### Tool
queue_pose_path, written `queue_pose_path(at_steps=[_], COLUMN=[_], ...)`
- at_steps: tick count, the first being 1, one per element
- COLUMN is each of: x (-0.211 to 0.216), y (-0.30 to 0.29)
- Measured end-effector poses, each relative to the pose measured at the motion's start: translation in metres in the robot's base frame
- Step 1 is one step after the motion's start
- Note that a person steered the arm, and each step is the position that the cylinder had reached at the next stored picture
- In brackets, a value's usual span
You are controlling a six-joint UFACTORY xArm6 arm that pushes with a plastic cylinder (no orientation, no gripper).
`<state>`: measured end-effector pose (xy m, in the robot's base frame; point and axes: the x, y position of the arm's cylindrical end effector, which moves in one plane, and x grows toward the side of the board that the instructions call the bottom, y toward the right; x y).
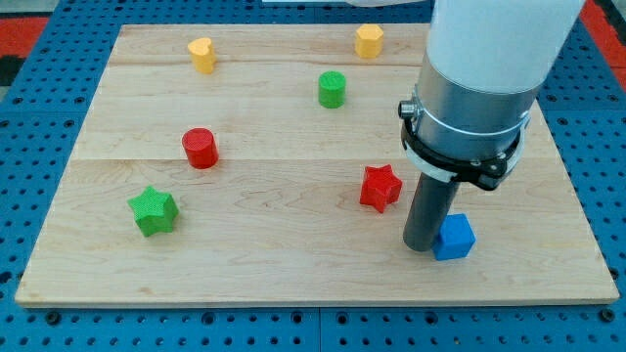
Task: Move the red star closer to the blue cube
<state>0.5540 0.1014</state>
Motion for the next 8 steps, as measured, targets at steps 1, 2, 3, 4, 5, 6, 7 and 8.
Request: queue_pose_path(at_steps=[1,2,3,4,5,6,7,8], x=[-0.01,-0.046,-0.068,-0.074,-0.075,-0.075,-0.075,-0.075], y=[-0.067,-0.097,-0.091,-0.066,-0.054,-0.046,-0.033,-0.009])
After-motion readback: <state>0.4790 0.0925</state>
